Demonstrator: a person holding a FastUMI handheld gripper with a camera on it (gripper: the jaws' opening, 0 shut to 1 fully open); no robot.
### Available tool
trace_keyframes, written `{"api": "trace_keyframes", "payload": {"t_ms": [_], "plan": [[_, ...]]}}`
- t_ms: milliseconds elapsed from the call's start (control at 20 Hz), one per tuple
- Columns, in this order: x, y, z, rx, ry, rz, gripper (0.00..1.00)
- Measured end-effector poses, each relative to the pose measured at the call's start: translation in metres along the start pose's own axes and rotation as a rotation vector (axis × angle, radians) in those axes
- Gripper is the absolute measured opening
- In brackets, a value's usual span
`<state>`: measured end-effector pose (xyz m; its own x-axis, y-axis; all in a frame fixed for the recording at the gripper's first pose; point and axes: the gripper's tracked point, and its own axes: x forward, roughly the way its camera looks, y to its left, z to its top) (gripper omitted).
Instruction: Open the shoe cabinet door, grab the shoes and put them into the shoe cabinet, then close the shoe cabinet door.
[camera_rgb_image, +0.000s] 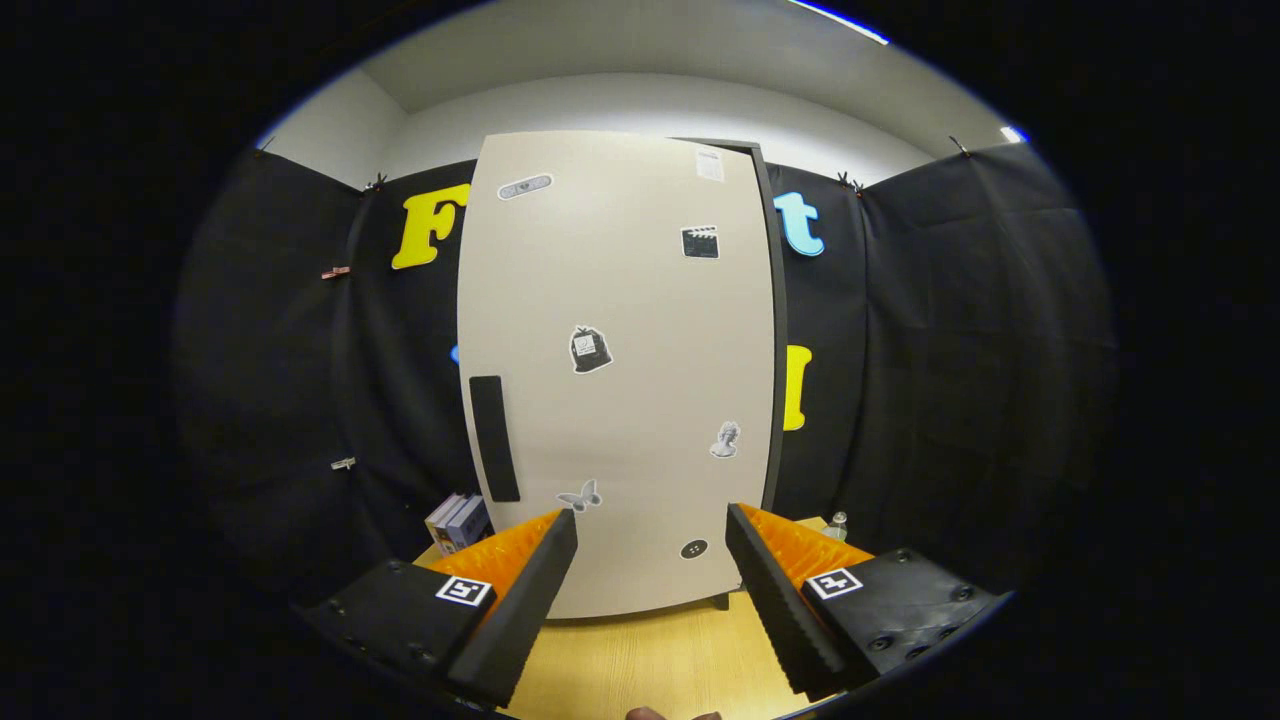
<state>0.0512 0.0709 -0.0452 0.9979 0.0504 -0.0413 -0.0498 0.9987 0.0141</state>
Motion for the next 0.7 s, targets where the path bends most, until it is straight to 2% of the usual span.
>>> {"api": "trace_keyframes", "payload": {"t_ms": [700], "plan": [[-0.0077,-0.0110,0.0003,-0.016,-0.001,0.001,0.98]]}}
